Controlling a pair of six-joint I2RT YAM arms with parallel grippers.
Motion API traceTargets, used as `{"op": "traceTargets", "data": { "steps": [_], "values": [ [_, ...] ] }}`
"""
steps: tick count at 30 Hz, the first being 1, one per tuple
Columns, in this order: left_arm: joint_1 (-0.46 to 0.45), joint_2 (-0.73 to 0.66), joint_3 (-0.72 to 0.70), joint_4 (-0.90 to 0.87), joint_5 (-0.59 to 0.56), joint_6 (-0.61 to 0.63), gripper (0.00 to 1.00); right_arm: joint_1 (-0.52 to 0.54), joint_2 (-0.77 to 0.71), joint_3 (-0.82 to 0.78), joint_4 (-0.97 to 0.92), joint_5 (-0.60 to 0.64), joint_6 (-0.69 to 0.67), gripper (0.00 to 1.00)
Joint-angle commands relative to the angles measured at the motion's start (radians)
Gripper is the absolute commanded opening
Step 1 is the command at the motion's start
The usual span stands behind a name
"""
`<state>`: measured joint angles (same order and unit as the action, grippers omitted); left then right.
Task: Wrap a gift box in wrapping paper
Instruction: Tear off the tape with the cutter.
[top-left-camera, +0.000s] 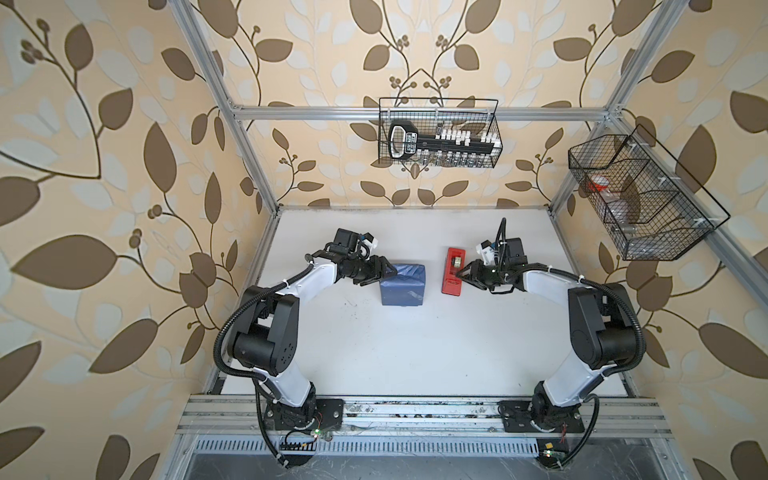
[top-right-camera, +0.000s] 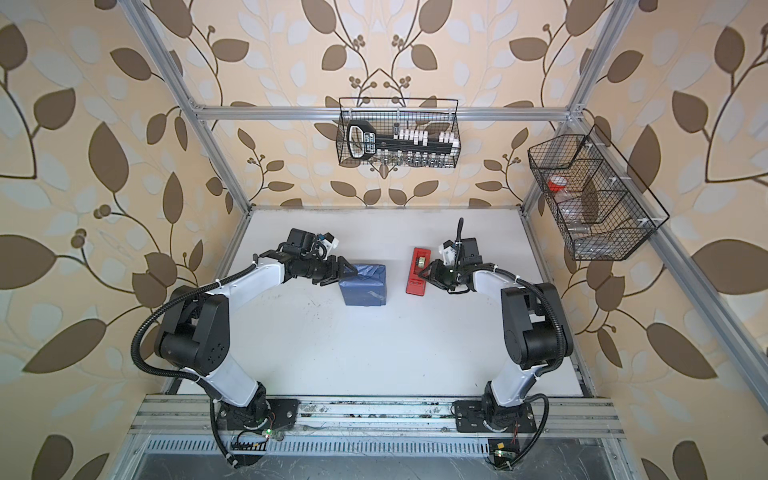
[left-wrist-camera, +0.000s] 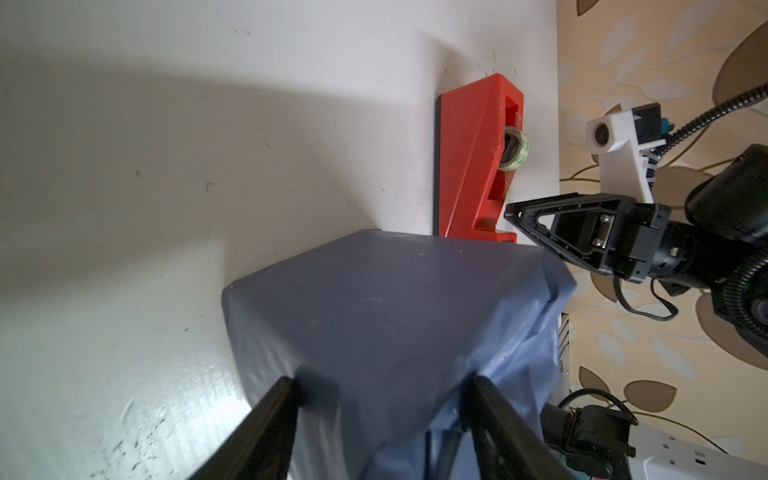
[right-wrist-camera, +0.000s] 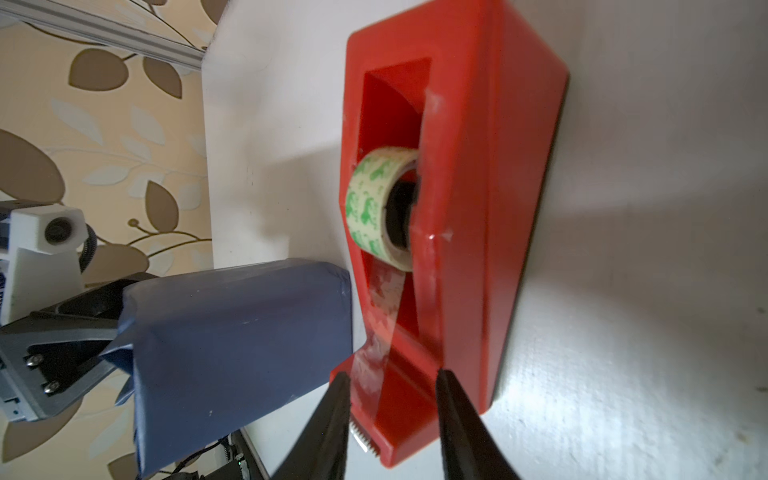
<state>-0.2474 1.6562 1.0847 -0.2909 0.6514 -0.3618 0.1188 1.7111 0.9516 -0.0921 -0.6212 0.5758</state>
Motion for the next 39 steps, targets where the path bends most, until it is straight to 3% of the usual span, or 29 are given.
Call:
{"op": "traceTargets", "data": {
  "steps": [1, 18, 23, 27, 30, 39],
  "values": [
    [0.005, 0.023, -0.059, -0.129, -0.121, 0.043, 0.63, 0.003, 0.016, 0.018, 0.047, -0.05, 0.061, 0.34],
    [0.003, 0.022, -0.06, -0.124, -0.129, 0.056, 0.62, 0.015, 0.065, -0.017, 0.111, -0.066, 0.112, 0.3],
    [0.0, 0.018, -0.056, -0.125, -0.128, 0.055, 0.62, 0.01, 0.106, -0.024, 0.175, -0.089, 0.151, 0.17],
    [0.0, 0.016, -0.065, -0.117, -0.132, 0.059, 0.62, 0.011, 0.1, -0.007, 0.195, -0.097, 0.165, 0.12],
    [0.0, 0.01, -0.06, -0.129, -0.134, 0.066, 0.62, 0.016, 0.071, 0.014, 0.218, -0.126, 0.199, 0.01],
    [0.0, 0.016, -0.06, -0.118, -0.14, 0.066, 0.62, 0.015, 0.044, 0.071, 0.25, -0.157, 0.243, 0.0]
  ]
}}
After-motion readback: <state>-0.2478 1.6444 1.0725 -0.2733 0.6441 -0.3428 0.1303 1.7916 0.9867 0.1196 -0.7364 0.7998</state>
